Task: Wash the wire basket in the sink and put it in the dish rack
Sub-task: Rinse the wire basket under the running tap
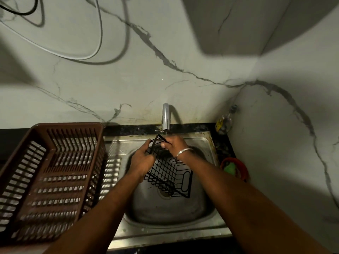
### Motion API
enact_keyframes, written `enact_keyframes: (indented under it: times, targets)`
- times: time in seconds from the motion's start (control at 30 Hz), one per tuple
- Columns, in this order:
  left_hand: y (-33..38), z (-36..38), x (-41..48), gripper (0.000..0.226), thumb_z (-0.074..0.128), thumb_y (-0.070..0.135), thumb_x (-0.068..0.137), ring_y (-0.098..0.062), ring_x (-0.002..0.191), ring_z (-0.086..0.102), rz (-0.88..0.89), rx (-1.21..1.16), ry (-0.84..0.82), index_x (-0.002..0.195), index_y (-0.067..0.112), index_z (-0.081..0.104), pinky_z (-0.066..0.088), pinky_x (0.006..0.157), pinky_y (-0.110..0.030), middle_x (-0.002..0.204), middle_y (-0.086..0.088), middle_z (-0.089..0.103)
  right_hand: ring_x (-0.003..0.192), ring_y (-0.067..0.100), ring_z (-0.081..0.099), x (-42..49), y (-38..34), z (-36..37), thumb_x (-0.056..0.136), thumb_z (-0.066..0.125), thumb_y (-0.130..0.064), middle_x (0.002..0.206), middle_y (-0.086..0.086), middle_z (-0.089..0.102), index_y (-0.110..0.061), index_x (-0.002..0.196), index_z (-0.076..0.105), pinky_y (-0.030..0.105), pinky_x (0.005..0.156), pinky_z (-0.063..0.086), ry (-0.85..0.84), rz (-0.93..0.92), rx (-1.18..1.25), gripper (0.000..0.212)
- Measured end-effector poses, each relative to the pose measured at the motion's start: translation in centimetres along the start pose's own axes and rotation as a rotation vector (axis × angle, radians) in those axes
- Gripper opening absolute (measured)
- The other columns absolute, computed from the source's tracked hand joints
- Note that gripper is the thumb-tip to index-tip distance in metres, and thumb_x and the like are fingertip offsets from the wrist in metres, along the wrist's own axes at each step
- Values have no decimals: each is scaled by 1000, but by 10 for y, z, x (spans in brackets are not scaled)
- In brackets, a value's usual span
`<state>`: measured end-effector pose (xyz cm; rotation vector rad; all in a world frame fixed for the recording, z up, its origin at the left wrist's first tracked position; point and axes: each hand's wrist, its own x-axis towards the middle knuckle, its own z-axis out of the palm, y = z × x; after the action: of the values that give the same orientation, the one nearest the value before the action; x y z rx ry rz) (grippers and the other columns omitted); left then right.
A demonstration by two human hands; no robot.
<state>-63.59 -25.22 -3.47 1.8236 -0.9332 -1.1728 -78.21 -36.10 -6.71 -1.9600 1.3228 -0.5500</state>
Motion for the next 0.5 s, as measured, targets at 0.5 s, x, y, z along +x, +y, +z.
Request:
enact_keyframes:
  times: [0.5]
  targets:
    - [5, -5, 34, 24, 51, 27, 111, -15, 85, 61, 34, 177, 40, 133, 24, 60, 47, 64, -31, 114, -9, 68, 104, 27, 68, -11, 15, -4, 102, 60, -26, 112, 9, 73, -26, 127, 70, 37, 92, 55, -56, -60, -393, 26]
